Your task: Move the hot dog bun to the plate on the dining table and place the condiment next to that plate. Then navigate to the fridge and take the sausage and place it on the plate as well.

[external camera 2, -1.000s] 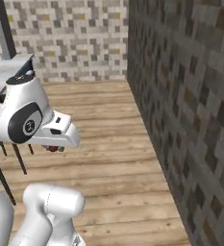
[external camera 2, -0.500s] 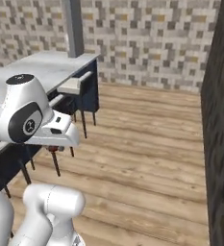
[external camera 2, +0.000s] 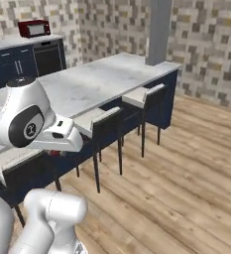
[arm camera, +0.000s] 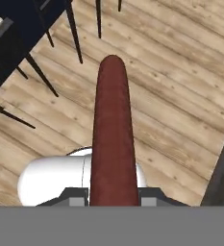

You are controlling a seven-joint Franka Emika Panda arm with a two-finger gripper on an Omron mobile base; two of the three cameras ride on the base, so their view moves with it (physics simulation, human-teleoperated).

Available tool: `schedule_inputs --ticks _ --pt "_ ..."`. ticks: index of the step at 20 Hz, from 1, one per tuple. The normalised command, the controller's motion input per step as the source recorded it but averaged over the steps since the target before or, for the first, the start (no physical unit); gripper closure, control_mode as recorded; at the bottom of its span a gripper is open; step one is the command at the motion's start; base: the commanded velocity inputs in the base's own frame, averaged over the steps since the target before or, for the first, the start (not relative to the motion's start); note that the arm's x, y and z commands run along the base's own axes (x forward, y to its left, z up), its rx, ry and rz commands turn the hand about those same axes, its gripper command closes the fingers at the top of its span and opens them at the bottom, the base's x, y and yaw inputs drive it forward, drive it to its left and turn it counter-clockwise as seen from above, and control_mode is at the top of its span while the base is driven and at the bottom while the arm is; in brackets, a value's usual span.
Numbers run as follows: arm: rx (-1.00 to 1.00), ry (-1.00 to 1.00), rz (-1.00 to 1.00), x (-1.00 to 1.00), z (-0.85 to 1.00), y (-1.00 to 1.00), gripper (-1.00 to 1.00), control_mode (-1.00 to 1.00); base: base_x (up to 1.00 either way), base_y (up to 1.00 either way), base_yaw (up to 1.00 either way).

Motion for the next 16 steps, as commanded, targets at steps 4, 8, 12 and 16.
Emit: schedule_inputs --ticks 4,8,12,16 --pt "0.00 0.00 0.00 0.00 0.00 0.00 1.00 1.00 0.51 -0.03 0.76" --pt "0.00 0.00 0.00 0.00 0.00 0.00 1.00 1.00 0.46 -0.04 0.77" --pt "0.00 0.00 0.00 0.00 0.00 0.00 1.00 1.00 0.45 -0.08 0.75" --pt "0.00 0.00 0.00 0.00 0.00 0.00 1.00 1.00 0.49 -0.11 0.73"
